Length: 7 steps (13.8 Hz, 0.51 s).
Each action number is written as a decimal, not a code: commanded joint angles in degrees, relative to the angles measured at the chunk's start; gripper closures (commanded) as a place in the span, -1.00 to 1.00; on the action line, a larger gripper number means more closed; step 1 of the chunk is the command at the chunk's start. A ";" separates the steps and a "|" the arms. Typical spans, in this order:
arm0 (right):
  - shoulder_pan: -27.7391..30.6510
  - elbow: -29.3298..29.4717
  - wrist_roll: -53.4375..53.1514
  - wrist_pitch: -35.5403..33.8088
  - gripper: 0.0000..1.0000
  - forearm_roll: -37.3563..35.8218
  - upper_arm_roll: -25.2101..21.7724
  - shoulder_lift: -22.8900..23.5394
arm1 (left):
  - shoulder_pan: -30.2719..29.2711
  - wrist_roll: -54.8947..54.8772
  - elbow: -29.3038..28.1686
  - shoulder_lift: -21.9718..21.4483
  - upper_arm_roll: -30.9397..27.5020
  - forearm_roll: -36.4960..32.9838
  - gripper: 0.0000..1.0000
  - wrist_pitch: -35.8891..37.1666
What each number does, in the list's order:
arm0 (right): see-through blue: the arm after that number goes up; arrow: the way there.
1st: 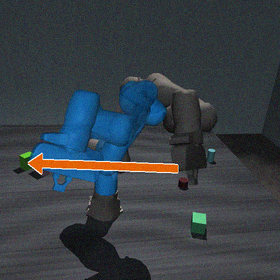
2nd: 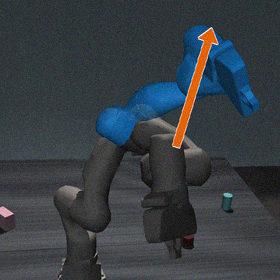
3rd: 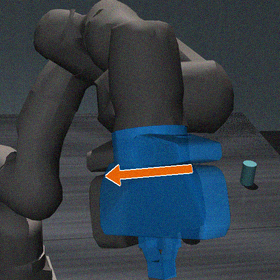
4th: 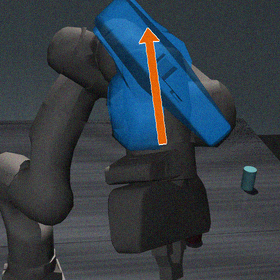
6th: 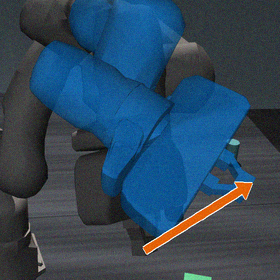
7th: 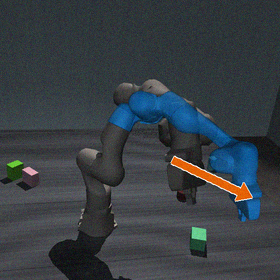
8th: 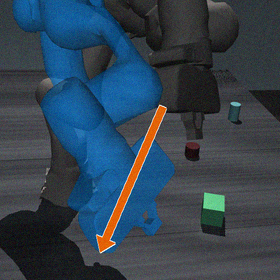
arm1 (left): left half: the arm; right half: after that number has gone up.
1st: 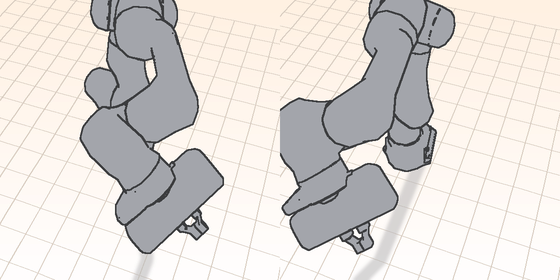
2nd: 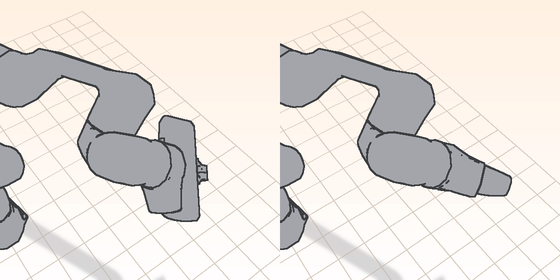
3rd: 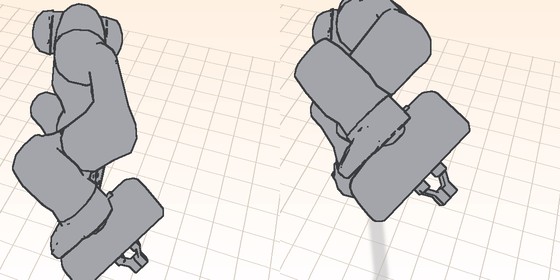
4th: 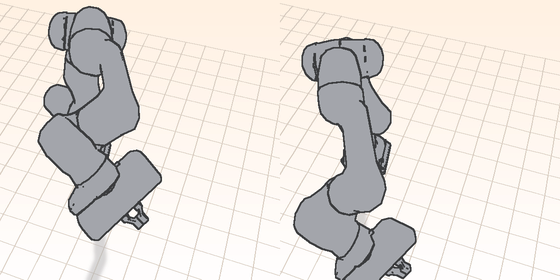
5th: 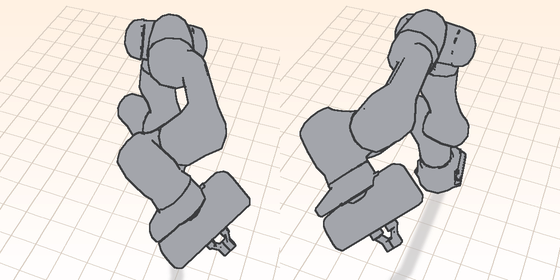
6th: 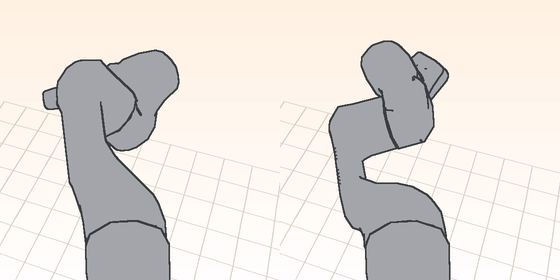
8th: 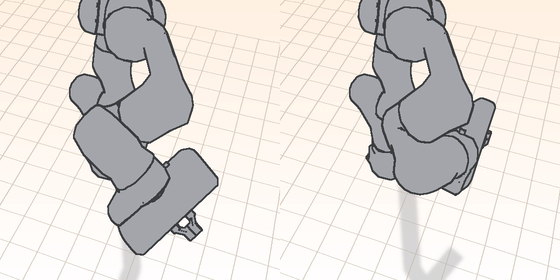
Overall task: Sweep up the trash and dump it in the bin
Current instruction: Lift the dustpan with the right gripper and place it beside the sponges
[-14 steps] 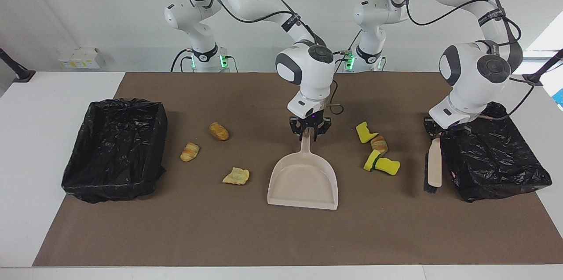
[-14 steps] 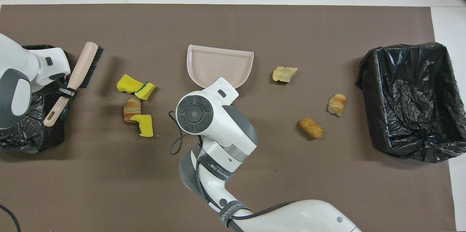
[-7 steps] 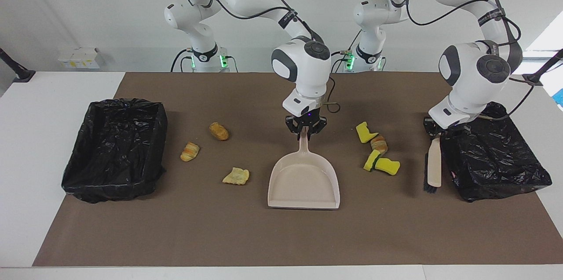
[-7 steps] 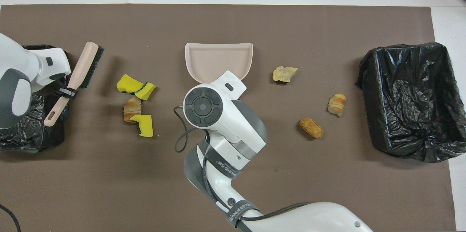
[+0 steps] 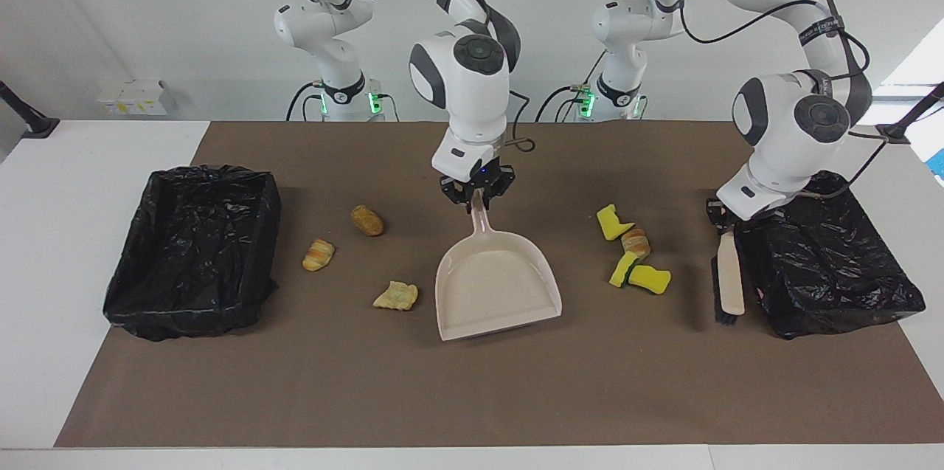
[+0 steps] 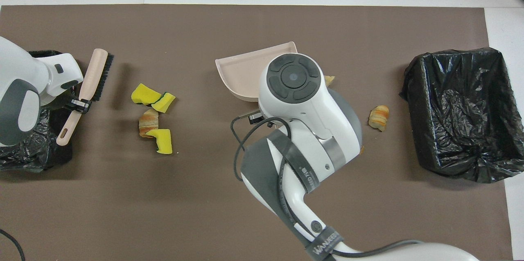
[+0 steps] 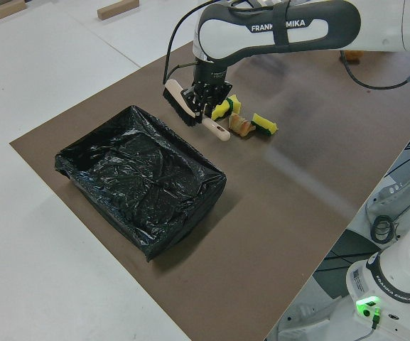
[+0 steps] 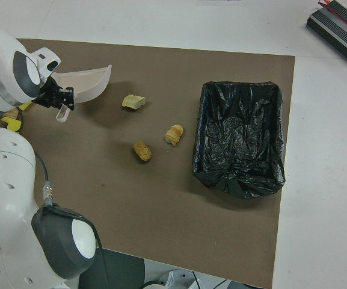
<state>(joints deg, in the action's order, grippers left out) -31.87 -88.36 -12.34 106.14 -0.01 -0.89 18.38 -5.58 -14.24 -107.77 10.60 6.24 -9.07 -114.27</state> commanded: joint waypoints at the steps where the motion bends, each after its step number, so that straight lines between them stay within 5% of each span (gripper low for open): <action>1: 2.25 -1.29 14.31 -4.00 1.00 1.51 0.36 -2.64 | 1.54 3.15 -2.01 -1.02 -0.26 -0.69 1.00 -1.30; 7: 4.53 -6.46 37.87 -1.22 1.00 0.36 0.19 -5.02 | 1.63 7.56 -6.93 -1.89 -0.18 0.89 1.00 -2.37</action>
<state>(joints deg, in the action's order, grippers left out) -28.79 -90.81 17.65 101.72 0.11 -0.93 15.73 -4.64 -8.42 -111.95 10.58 6.62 -8.87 -115.16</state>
